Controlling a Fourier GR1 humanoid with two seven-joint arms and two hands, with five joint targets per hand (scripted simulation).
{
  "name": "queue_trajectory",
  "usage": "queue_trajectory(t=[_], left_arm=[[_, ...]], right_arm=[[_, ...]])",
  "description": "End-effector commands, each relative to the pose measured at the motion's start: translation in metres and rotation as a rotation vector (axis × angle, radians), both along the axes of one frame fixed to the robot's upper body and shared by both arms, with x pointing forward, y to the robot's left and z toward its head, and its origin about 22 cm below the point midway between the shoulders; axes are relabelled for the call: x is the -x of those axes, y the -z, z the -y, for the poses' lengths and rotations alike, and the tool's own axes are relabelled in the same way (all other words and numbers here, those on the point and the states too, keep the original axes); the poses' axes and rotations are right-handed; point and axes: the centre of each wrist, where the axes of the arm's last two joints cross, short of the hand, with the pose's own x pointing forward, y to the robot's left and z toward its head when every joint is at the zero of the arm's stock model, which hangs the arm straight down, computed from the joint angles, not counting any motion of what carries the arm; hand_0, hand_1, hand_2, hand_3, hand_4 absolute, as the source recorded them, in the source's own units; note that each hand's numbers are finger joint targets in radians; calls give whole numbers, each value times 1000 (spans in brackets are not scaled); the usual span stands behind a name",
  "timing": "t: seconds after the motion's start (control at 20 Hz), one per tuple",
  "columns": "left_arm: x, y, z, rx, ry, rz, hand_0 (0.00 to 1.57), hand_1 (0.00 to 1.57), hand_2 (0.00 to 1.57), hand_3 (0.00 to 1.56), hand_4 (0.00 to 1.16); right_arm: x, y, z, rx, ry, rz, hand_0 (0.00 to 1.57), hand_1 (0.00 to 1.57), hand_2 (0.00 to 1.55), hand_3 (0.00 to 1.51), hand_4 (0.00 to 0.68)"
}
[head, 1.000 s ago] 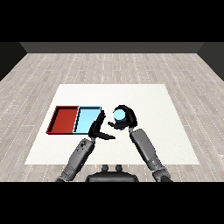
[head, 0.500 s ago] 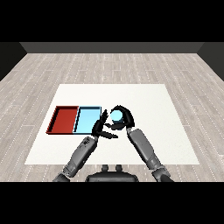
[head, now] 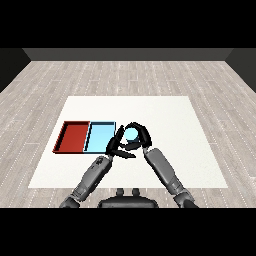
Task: Pick the blue can and put it in the blue box
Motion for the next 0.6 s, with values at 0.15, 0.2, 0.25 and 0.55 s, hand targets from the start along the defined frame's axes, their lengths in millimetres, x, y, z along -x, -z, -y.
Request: queue_trajectory(t=[0.15,0.2,0.25,0.55], left_arm=[[6,-11,16,-21,-2,1,0,0,0,0,0],[11,5,-4,-1,3,15,0,0,0,0,0],[4,-10,16,4,17,17,0,0,0,0,0],[-15,-19,28,9,21,36,0,0,0,0,0]], right_arm=[[14,6,-12,-30,-43,-31,1469,1469,1465,1415,584],[11,9,-8,-15,-14,2,1471,1471,1467,1418,585],[16,9,-28,-19,-24,-12,1463,1463,1463,1412,580],[21,-5,-21,5,-53,-18,1476,1476,1452,1395,552]])
